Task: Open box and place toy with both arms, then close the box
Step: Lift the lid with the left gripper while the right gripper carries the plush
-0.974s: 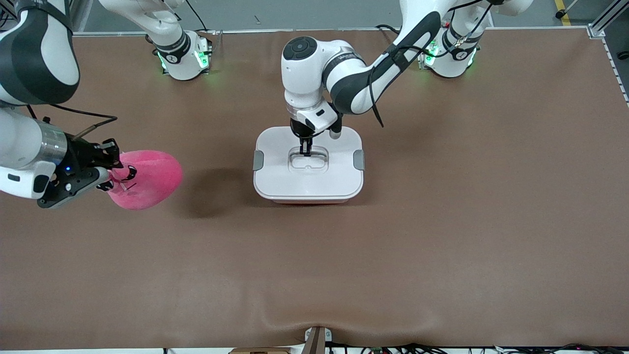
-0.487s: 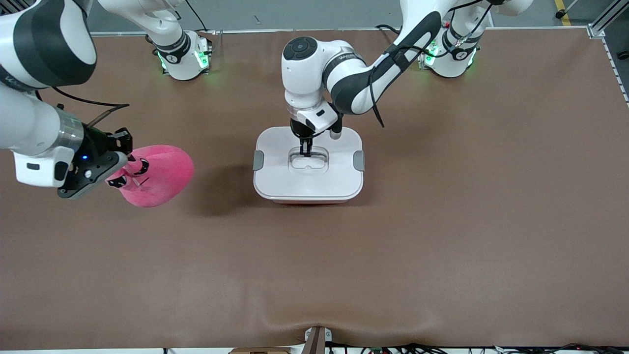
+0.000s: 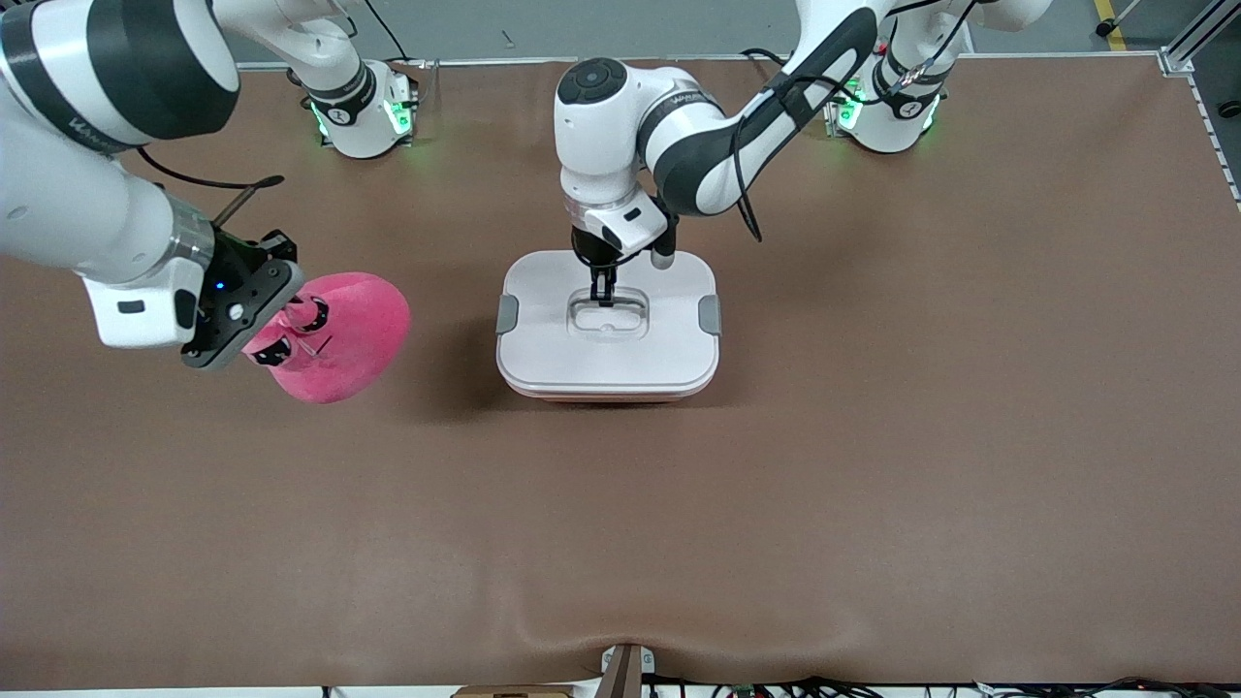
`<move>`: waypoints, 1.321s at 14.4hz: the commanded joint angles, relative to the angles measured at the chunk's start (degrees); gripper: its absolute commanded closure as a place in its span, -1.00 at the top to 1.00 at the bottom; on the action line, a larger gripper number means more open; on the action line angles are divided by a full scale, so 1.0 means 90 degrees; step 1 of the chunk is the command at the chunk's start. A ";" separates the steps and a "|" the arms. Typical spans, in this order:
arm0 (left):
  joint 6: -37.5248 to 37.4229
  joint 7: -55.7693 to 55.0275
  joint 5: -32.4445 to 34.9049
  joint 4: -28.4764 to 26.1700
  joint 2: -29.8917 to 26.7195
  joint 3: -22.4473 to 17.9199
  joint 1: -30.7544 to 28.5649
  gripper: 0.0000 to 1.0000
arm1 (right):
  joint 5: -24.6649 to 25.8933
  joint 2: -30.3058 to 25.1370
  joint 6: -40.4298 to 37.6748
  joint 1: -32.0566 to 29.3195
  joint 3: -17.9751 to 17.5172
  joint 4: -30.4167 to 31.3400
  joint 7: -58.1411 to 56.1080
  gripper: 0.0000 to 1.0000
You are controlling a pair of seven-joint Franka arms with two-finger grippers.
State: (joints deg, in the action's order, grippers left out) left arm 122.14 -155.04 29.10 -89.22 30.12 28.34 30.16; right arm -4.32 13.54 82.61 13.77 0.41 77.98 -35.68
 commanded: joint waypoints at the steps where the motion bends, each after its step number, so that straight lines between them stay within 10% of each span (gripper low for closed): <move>1: -0.0251 0.0029 0.0048 0.0011 -0.0289 0.0045 -0.0098 -1.00 | 0.0128 -0.0263 -0.0048 0.0246 0.0042 0.0096 -0.0253 -1.00; 19: -0.2095 0.5494 -0.2626 0.0021 -0.1979 0.0045 -0.2627 -1.00 | 0.0625 0.0096 0.1201 0.2745 0.0033 0.0213 -0.2471 -1.00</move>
State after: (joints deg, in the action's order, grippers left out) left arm 106.57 -112.15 8.50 -88.42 14.85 28.31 9.42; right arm -1.79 13.07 91.41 35.26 0.21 79.61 -57.35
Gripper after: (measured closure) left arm 0.930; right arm 0.938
